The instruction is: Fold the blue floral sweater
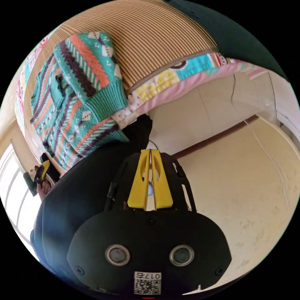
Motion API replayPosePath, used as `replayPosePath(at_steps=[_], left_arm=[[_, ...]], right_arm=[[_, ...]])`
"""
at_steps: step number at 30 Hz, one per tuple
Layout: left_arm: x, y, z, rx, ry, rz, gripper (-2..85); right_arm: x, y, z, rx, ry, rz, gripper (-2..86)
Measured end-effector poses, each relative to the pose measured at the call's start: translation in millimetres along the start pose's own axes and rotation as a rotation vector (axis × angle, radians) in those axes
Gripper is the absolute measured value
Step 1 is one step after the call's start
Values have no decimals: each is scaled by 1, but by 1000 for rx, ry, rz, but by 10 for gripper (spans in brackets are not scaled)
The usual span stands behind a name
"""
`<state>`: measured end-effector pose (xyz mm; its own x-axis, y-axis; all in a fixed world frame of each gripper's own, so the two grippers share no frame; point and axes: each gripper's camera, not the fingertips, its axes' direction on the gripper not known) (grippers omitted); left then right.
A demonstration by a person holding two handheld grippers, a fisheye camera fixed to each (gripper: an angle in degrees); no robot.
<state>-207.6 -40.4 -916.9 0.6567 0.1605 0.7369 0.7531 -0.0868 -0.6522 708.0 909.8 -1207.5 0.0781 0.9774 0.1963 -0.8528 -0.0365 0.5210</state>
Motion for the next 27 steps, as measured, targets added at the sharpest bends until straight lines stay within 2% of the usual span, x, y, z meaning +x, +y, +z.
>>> replayPosePath(at_steps=[3,7,12,15,17,20,24,27], left_arm=[[-60,30,11,-27,-32,-277,79],[-98,77,22,34,16,-504,79],[-115,131,47,165,203,-732,78],[-119,135,46,166,196,-747,78],[-120,132,36,187,159,-713,77],[-120,127,22,228,95,-665,72],[-129,124,37,245,100,-684,59],[-140,123,67,237,147,-740,52]], right_arm=[[-19,-15,-13,62,25,-115,40],[-53,-39,-16,54,2,-273,100],[-91,-53,-6,37,52,-401,132],[-102,-59,20,-81,87,-444,122],[-103,-58,28,-80,185,-431,104],[-103,-56,24,-81,208,-428,72],[-90,-40,-9,-64,117,-412,42],[-78,-11,-49,27,16,-377,34]])
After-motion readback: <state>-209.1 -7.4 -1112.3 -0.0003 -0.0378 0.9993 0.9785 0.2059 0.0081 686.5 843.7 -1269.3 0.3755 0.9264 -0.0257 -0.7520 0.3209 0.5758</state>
